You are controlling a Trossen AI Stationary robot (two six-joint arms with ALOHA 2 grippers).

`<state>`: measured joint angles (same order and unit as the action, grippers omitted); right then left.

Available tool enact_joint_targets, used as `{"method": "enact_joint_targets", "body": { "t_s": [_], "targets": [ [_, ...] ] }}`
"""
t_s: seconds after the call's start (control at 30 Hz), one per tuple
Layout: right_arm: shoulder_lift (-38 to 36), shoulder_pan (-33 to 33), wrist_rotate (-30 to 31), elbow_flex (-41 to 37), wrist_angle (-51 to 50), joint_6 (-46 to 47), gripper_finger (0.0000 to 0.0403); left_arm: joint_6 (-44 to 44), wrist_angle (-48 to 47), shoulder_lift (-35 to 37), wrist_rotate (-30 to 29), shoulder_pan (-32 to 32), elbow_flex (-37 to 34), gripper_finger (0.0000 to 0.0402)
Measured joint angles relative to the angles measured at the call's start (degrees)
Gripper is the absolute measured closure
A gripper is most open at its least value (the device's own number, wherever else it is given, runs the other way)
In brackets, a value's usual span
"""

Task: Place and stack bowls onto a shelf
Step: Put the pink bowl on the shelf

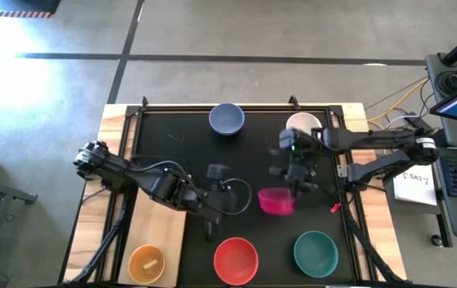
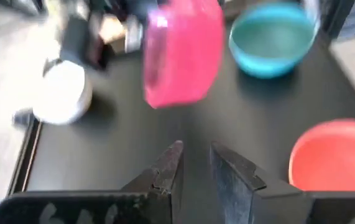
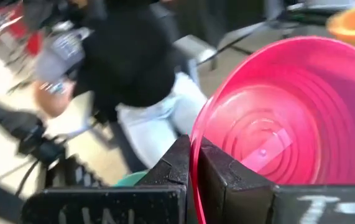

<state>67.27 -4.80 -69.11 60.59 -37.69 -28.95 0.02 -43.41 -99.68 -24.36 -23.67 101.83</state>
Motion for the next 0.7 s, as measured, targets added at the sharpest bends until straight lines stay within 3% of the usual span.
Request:
{"method": "enact_joint_targets", "body": {
  "t_s": [0.17,0.3,0.37,0.57,0.7],
  "targets": [
    [0.13,8.22,0.15,-0.90,-3.81,-6.63,0.0394,9.43,13.42,-2.03,5.13,-2.05,-2.63,0.0339],
    [0.78,13.58,0.20,-1.52,-3.65,-9.87,0.0394,13.08,19.89,-4.78,5.93,-3.10,-2.65,0.0339],
    [1.09,15.48,0.21,-1.52,-3.34,-11.32,0.0394,12.97,20.23,-5.64,7.58,-2.72,-2.67,0.0339],
    [1.13,18.23,1.76,-1.37,-0.13,-12.29,0.0394,12.54,21.78,-7.33,19.83,0.17,-2.67,0.0332],
    [1.15,18.30,1.94,-1.68,0.81,-14.57,0.0394,16.15,21.77,-7.78,22.21,1.16,-2.67,0.0312]
  ]
}}
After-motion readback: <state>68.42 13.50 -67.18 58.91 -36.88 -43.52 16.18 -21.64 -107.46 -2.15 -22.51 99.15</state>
